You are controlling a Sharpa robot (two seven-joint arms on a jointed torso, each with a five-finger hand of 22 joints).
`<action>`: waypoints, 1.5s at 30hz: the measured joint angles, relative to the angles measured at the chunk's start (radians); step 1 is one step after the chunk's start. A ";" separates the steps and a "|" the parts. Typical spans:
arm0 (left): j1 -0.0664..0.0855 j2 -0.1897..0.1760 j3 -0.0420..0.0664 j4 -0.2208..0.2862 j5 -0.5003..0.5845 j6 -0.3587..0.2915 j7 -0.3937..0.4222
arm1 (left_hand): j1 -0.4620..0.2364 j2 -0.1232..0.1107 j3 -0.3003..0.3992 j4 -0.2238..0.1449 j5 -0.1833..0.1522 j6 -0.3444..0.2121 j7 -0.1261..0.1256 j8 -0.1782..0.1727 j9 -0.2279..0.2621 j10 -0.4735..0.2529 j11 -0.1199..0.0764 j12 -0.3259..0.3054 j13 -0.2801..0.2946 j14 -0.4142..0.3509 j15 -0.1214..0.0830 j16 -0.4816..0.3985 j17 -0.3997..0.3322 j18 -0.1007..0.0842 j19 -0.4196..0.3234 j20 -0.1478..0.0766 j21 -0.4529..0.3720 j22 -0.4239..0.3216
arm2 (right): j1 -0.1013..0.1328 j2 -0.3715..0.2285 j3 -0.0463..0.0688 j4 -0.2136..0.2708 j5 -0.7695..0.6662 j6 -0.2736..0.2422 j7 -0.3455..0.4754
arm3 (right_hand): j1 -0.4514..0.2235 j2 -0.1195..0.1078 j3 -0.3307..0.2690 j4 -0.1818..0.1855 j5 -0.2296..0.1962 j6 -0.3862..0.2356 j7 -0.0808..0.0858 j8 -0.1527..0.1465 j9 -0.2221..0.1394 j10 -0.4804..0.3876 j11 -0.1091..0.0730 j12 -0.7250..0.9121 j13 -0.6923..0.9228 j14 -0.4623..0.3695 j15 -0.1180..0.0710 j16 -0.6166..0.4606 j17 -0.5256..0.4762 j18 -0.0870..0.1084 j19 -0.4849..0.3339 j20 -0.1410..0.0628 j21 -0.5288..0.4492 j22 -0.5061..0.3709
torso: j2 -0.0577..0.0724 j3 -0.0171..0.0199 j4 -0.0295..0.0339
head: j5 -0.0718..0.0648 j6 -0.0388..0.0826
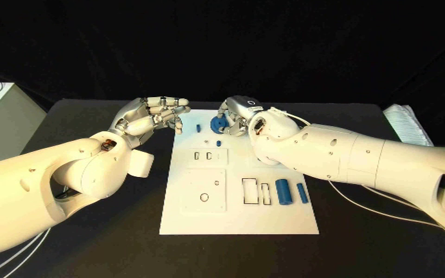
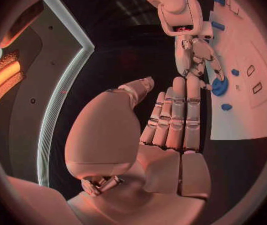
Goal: Assemble the parts on the task board
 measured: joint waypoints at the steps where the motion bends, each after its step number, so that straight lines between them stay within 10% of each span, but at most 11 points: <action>1: 0.000 0.000 0.000 0.000 0.000 0.000 0.000 | 0.000 0.000 0.000 0.000 0.000 0.000 0.000 0.000 0.000 0.000 0.000 0.000 0.000 0.000 0.000 0.000 0.000 0.000 0.000 0.000 0.000 0.000 | 0.000 0.000 0.000 -0.002 0.001 0.002 0.000 | -0.006 -0.003 -0.003 0.003 -0.006 -0.002 -0.002 -0.004 -0.002 0.000 0.000 0.000 0.000 0.000 0.000 0.000 0.000 0.000 0.000 0.000 0.000 0.000 | 0.000 0.0000 0.0000 | 0.000 0.000; 29: 0.000 0.000 0.000 -0.003 0.000 0.000 -0.001 | 0.000 0.000 0.000 0.000 0.000 0.000 0.000 0.000 0.000 0.000 0.000 0.000 0.000 0.000 0.000 0.000 0.000 0.000 0.000 0.000 0.000 0.000 | 0.000 -0.016 -0.001 -0.013 0.055 0.069 0.012 | -0.254 0.101 -0.154 0.048 -0.001 -0.044 0.006 -0.038 -0.013 0.000 0.007 0.000 0.000 0.000 0.008 0.000 0.000 0.000 0.000 0.008 0.000 0.000 | 0.000 0.0013 -0.0001 | 0.000 -0.004; 45: 0.000 -0.006 0.000 -0.010 0.000 0.000 -0.002 | 0.000 0.000 0.003 0.003 0.000 0.000 0.000 0.000 0.001 0.000 0.000 0.004 0.000 0.000 0.000 0.006 0.000 0.000 0.000 0.000 0.004 0.001 | 0.016 -0.189 -0.002 0.138 0.108 -0.018 0.044 | -0.257 0.104 -0.123 0.031 0.032 -0.046 0.008 -0.045 -0.011 0.000 0.007 0.000 0.000 0.000 0.008 0.000 0.000 0.000 0.000 0.008 0.000 -0.001 | -0.001 0.0031 -0.0079 | 0.003 0.006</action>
